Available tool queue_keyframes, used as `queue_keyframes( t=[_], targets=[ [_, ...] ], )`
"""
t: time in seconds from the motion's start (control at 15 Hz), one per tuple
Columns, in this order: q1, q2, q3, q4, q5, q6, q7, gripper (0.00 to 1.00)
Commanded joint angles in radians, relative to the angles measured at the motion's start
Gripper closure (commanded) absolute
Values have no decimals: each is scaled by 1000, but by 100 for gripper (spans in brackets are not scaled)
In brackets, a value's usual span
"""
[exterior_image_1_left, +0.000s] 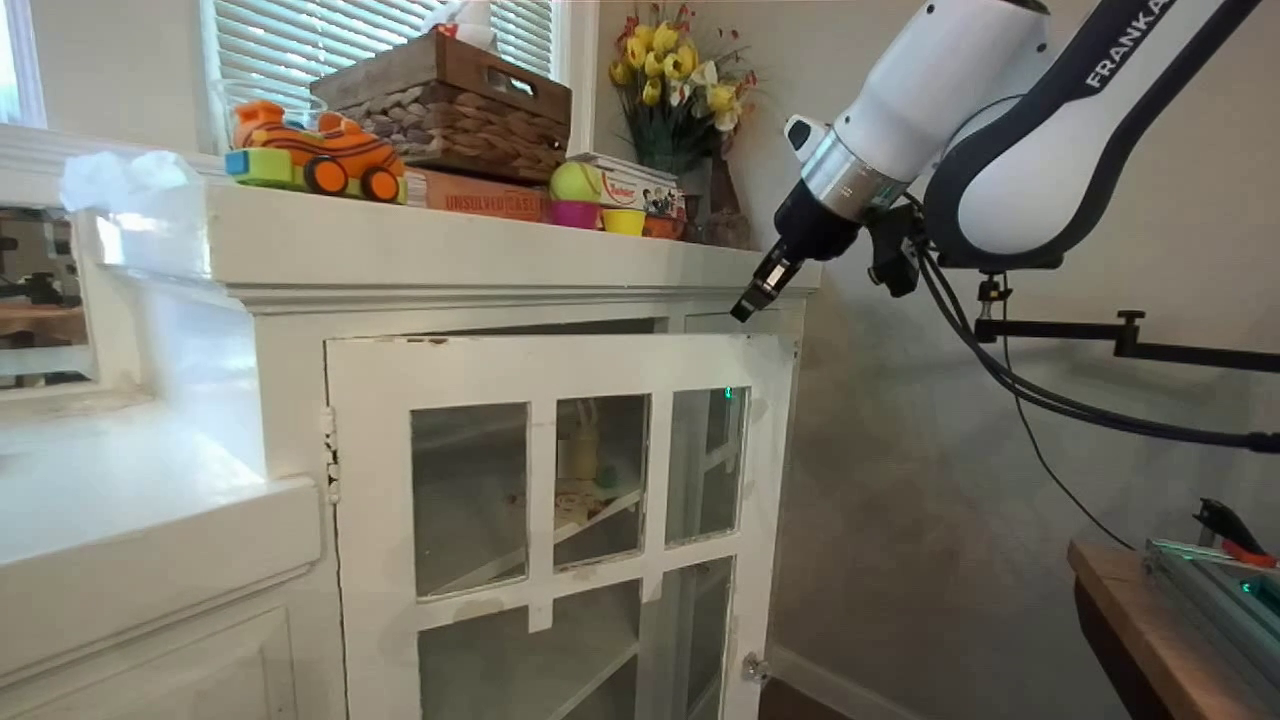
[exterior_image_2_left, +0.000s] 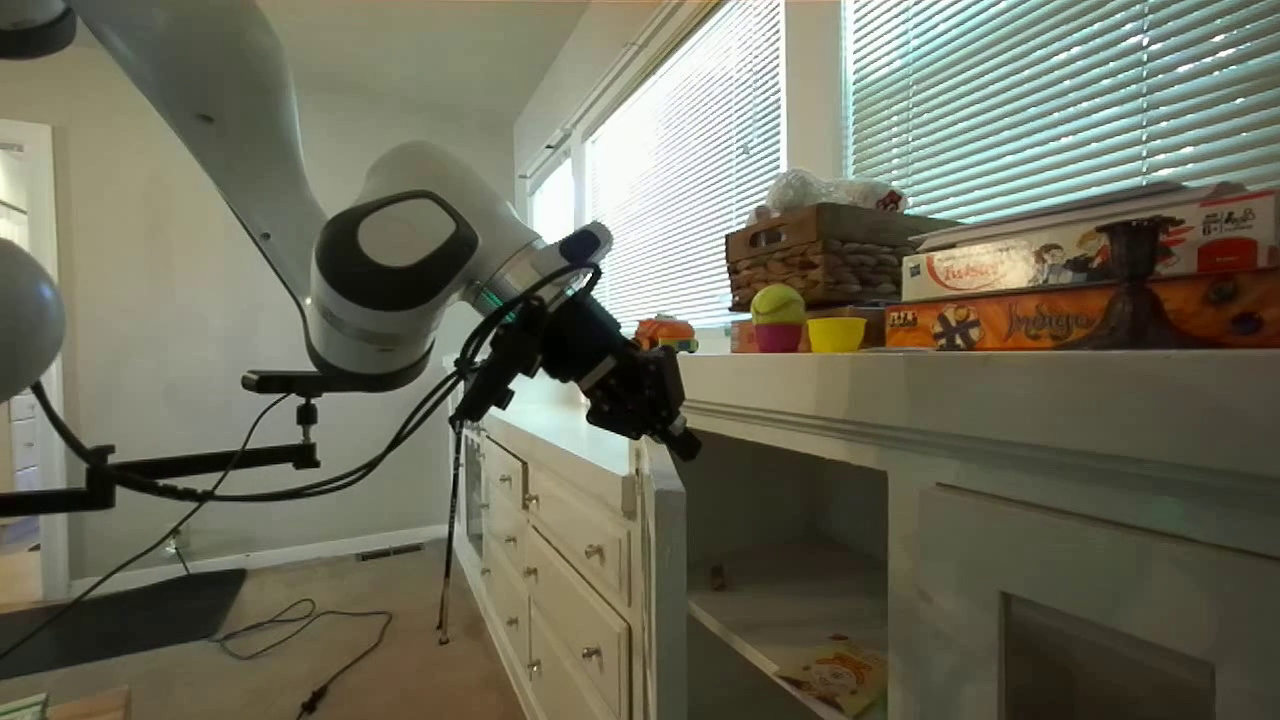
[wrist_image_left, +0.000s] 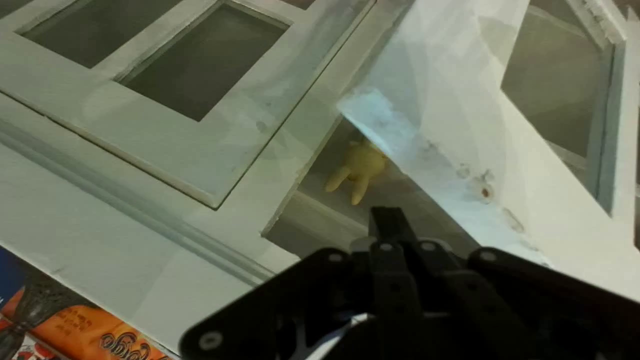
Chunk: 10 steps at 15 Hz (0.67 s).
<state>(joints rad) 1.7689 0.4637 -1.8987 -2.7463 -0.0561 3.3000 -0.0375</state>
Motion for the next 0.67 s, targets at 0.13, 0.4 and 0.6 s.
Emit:
queue_keyframes(
  t=[0.13, 0.4, 0.6],
  targets=[
    [-61, -127, 30, 2, -3, 54, 5, 100],
    [-80, -233, 22, 8, -15, 83, -7, 100],
    [-87, -302, 10, 19, -21, 72, -10, 100]
  ],
)
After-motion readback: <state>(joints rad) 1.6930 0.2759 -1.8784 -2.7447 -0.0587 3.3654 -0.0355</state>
